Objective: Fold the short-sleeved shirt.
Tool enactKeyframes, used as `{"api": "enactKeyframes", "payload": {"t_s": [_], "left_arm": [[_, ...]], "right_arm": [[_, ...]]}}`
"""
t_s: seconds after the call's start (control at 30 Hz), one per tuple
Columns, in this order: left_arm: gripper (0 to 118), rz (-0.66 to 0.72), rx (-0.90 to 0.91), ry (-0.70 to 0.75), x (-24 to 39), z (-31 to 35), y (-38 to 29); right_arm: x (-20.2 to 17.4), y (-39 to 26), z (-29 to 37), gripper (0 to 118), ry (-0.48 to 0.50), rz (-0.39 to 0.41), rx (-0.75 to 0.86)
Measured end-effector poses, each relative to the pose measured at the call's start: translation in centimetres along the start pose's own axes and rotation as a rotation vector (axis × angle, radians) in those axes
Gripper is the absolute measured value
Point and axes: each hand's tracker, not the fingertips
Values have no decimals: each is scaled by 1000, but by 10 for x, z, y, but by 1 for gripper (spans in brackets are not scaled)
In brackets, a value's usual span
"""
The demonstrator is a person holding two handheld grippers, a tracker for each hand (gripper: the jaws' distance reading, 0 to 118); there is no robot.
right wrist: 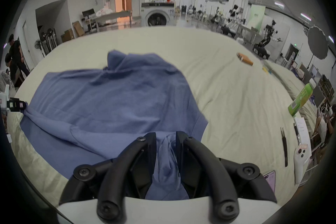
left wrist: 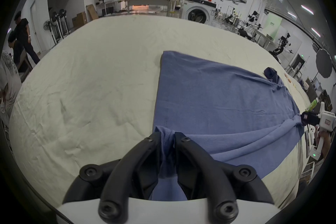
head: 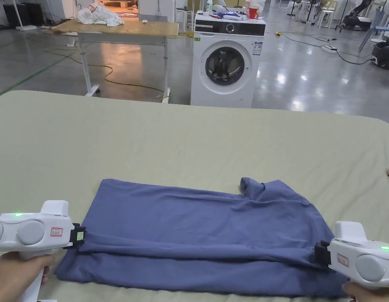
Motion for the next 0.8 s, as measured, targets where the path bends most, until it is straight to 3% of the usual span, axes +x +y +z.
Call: {"api": "enactKeyframes", "payload": {"t_s": [0.07, 0.17, 0.27, 0.33, 0.43, 0.57, 0.8], "left_arm": [[21, -13, 39, -2, 2, 13, -2], [30, -40, 164, -14, 9, 43, -12], [29, -59, 335, 13, 21, 79, -29], [24, -58, 444, 25, 29, 103, -42], [1, -74, 546, 36, 36, 119, -59], [0, -73, 597, 22, 54, 146, -75], [0, -155, 643, 124, 76, 172, -93]], "right_arm": [[-1, 0, 16, 27, 7, -14, 70], [-10, -3, 46, 42, 17, -22, 189], [-20, -11, 72, 41, 9, -31, 299], [-30, -18, 91, 32, 6, -34, 365], [-48, -26, 116, 8, 9, -47, 445], [-69, -34, 140, 2, 33, -65, 513], [-95, -41, 170, 0, -12, -7, 631]]}}
